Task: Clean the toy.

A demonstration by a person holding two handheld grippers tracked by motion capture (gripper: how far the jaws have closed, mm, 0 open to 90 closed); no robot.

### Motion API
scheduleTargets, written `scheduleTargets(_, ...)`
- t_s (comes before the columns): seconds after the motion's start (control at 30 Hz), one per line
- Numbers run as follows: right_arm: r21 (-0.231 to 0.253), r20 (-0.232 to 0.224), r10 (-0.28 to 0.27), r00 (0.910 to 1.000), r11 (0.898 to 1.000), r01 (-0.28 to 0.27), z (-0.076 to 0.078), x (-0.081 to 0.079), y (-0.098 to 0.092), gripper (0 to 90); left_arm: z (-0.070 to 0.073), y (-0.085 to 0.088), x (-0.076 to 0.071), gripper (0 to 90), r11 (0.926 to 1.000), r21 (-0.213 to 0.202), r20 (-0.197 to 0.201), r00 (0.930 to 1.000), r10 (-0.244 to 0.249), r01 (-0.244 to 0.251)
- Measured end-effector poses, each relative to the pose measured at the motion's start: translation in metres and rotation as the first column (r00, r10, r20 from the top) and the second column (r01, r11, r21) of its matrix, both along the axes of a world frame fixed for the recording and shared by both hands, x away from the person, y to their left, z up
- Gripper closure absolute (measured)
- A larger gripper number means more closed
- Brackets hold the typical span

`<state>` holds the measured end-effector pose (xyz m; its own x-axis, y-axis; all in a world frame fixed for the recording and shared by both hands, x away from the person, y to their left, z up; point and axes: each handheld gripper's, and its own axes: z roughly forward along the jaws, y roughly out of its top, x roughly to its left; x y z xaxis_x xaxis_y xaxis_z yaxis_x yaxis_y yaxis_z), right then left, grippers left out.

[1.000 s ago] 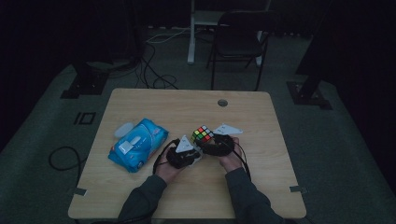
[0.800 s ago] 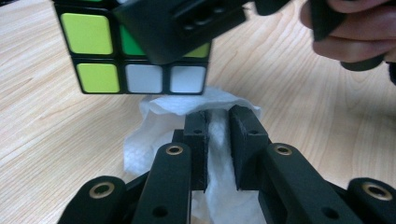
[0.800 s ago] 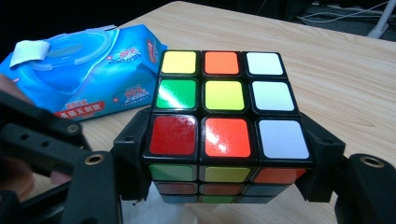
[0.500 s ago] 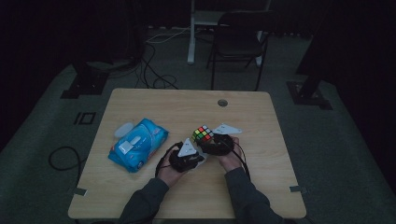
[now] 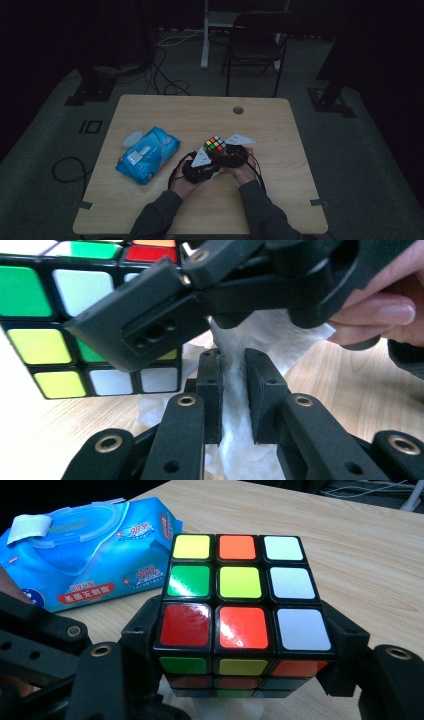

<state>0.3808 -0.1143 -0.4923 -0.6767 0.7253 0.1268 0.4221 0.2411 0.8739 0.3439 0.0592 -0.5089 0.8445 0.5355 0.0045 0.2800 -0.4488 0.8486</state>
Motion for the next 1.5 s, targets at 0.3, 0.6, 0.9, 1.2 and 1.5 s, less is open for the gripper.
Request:
scheduleTargets(0.3,0.002,-0.001,-0.007,1.0,1.0,0.007,0.0,0.0,-0.002,34.1,-0.004,0.004,0.002,79.6,0.9997,-0.012,-0.02,0.9995,0.023,-0.023)
scheduleTargets(0.6,0.012,0.002,-0.017,0.9999,1.0,0.017,0.002,0.001,-0.003,34.2,-0.011,0.004,0.007,79.8,0.9993,-0.02,-0.064,0.9975,0.029,-0.031)
scheduleTargets(0.9,0.018,0.007,-0.006,1.0,1.0,0.006,0.005,-0.002,0.0,34.2,-0.013,0.012,0.015,79.7,0.9955,-0.066,-0.102,0.9929,0.061,-0.068)
scheduleTargets(1.2,0.021,0.008,-0.006,0.9999,1.0,0.006,0.005,-0.002,0.001,34.2,-0.016,0.018,0.019,79.7,0.9914,-0.094,-0.121,0.9895,0.079,-0.091)
scheduleTargets(1.5,0.027,0.006,-0.028,0.9996,0.999,0.028,0.004,0.0,-0.003,34.2,-0.013,0.015,0.016,79.7,0.9916,-0.106,-0.117,0.9912,0.061,-0.074)
